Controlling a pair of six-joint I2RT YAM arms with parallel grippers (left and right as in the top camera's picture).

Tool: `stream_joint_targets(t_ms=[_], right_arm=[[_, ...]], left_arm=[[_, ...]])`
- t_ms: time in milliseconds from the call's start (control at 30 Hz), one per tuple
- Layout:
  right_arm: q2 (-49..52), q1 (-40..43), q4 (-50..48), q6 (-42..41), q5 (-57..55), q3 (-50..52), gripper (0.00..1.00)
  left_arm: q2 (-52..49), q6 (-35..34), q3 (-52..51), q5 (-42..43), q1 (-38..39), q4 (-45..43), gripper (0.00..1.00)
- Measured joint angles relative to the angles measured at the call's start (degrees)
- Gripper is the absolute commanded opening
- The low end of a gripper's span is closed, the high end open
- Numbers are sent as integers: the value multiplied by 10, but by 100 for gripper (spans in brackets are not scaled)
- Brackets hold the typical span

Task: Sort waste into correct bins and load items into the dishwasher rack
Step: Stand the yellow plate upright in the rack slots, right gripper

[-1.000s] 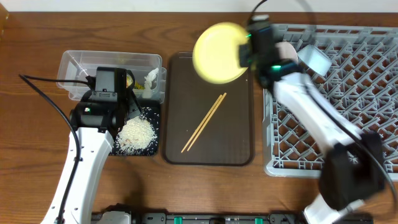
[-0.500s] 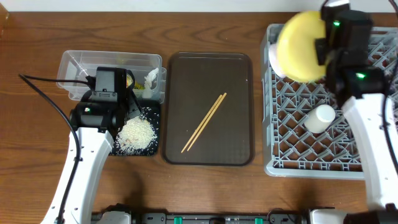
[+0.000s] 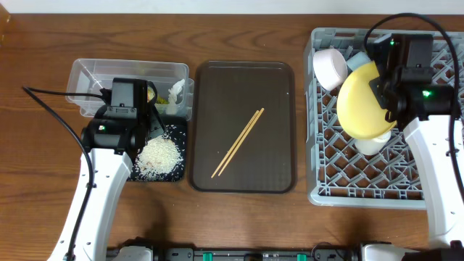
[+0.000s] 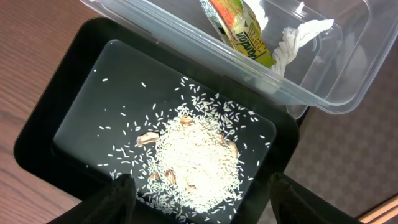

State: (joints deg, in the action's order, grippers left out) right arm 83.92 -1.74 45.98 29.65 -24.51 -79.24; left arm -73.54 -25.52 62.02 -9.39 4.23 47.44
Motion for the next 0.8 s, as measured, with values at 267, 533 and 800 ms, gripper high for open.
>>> stream_joint_targets(t_ms=[267, 533, 800], right_arm=[[0, 0, -37, -3, -50, 33, 1], [0, -4, -93, -9, -129, 34, 1], [0, -19, -81, -17, -137, 34, 1]], left_arm=[[0, 0, 0, 0, 0, 0, 71], [0, 0, 0, 0, 0, 0, 71], [0, 0, 0, 0, 0, 0, 71]])
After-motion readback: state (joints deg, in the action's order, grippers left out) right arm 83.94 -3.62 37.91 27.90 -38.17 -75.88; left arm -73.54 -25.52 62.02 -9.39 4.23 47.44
